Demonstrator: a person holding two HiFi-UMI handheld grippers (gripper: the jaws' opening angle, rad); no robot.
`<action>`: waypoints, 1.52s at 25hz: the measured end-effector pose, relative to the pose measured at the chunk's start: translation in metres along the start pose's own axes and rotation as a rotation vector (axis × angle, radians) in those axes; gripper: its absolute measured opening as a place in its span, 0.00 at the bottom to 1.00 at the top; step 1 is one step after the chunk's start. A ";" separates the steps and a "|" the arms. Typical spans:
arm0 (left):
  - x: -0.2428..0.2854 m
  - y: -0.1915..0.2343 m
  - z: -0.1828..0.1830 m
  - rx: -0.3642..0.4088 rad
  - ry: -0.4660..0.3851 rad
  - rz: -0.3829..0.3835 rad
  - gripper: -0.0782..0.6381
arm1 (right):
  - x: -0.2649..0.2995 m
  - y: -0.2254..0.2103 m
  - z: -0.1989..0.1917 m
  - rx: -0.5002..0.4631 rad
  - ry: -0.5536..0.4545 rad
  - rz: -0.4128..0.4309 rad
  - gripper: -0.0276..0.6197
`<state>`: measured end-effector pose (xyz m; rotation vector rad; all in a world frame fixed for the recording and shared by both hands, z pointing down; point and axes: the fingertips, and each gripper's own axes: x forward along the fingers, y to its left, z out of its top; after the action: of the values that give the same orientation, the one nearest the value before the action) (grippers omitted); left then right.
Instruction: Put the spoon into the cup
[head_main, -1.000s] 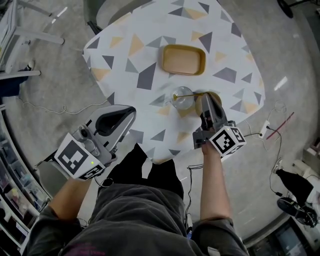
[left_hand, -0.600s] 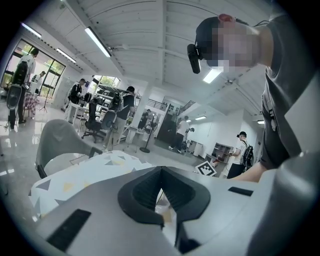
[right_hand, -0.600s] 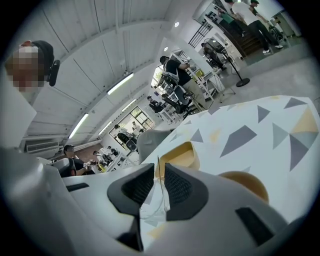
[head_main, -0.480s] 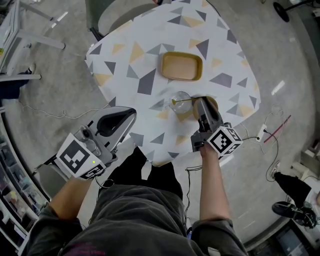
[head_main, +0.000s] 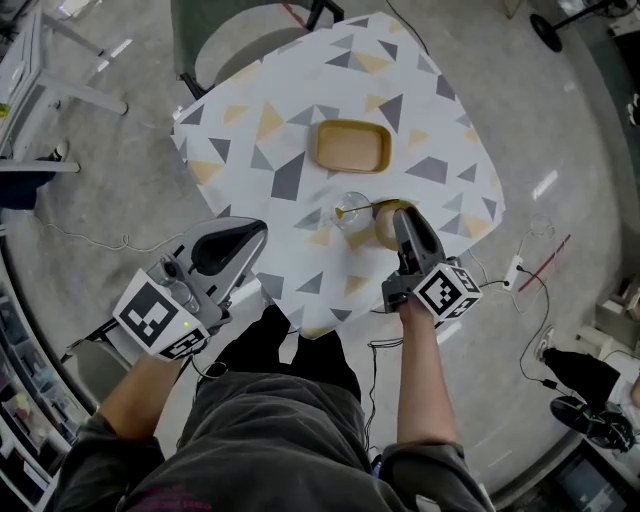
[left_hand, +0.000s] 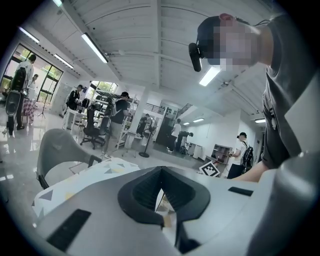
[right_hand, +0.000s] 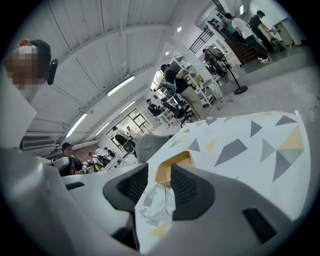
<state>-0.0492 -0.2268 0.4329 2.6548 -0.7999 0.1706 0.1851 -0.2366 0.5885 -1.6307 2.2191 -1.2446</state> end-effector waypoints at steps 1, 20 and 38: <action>-0.001 -0.001 0.003 0.003 -0.004 0.000 0.13 | -0.003 0.002 0.004 -0.006 -0.006 -0.003 0.25; -0.016 -0.030 0.068 0.077 -0.104 -0.024 0.13 | -0.058 0.083 0.075 -0.098 -0.126 0.073 0.25; -0.042 -0.061 0.112 0.135 -0.175 -0.044 0.13 | -0.110 0.190 0.111 -0.220 -0.197 0.220 0.13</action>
<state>-0.0495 -0.1997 0.3012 2.8424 -0.8089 -0.0214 0.1487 -0.1882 0.3503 -1.4528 2.3971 -0.7745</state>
